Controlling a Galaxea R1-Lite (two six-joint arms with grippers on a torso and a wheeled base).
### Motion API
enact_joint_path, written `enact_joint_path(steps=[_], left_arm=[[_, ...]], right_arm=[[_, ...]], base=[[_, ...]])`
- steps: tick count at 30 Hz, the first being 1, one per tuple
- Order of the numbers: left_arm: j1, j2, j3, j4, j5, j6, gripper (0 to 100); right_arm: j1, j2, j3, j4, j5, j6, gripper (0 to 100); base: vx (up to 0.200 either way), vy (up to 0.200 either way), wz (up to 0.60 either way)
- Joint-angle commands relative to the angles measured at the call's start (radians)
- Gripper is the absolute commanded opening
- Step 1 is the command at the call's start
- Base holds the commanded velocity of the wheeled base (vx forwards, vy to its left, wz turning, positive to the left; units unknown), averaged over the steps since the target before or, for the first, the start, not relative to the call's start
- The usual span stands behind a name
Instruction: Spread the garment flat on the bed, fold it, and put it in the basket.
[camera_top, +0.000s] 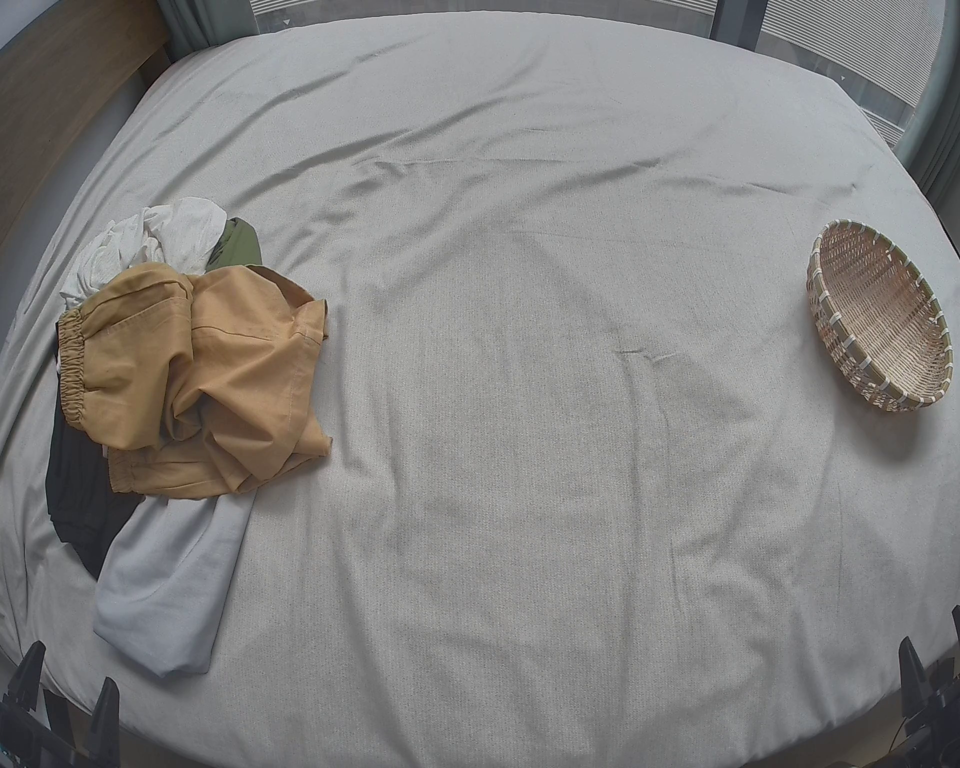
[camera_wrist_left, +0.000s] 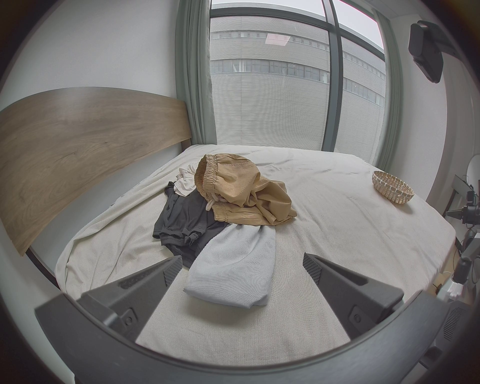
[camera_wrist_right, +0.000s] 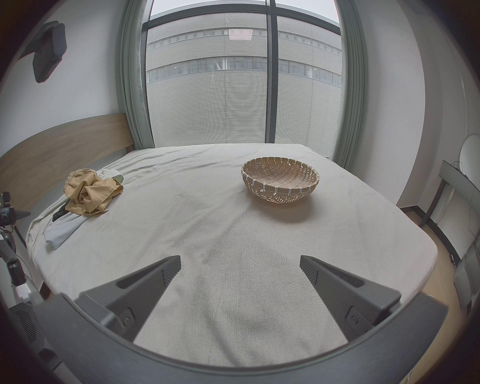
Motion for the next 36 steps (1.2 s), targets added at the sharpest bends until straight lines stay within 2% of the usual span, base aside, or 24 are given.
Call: enact_joint_path(steps=[1,4,7,9,13,17,18,22,24,28,31,36], left_arm=[[0.0,-0.013,0.018,0.0,0.0,-0.002,100],[0.0,-0.015,-0.004,-0.014,0.001,-0.007,100],[-0.001,0.067,-0.197,-0.008,-0.011,-0.041,100],[-0.009,0.11,-0.235,-0.005,-0.014,-0.059,100],[-0.084,0.277,-0.297,-0.021,-0.042,-0.142,100],[-0.107,0.367,-0.308,-0.114,-0.057,-0.171,100],[-0.107,0.467,-0.349,-0.221,-0.051,-0.222,100],[-0.081,0.555,-0.432,-0.225,-0.043,-0.266,100],[-0.047,0.611,-0.47,-0.229,-0.042,-0.263,100],[0.088,0.774,-0.556,-0.247,-0.077,-0.258,100],[0.183,0.834,-0.581,-0.252,-0.168,-0.261,100],[0.419,0.929,-0.613,-0.262,-0.402,-0.258,100]], right_arm=[[-0.001,-0.002,0.018,0.0,0.0,0.0,100],[-0.001,-0.002,0.018,0.0,0.0,0.0,100],[-0.001,-0.002,0.018,0.0,0.0,-0.002,100],[-0.001,-0.002,0.018,0.0,0.0,-0.002,100],[0.001,-0.002,0.018,0.0,0.0,0.0,100],[0.001,-0.002,0.018,-0.002,0.0,0.001,100],[0.001,-0.002,0.018,0.0,0.0,0.0,100],[0.001,-0.002,0.018,-0.002,0.0,-0.002,100],[0.001,-0.002,0.018,-0.002,0.0,-0.002,100],[0.001,-0.002,0.018,-0.002,0.0,0.004,100],[0.001,-0.002,0.018,-0.002,0.0,0.003,100],[0.001,-0.002,0.018,-0.002,0.0,0.001,100]], base=[[0.0,0.0,0.0],[0.0,0.0,0.0],[0.0,0.0,0.0],[0.0,0.0,0.0],[0.0,0.0,0.0],[0.0,0.0,0.0],[0.0,0.0,0.0],[0.0,0.0,0.0],[0.0,0.0,0.0],[0.0,0.0,0.0],[0.0,0.0,0.0],[0.0,0.0,0.0]])
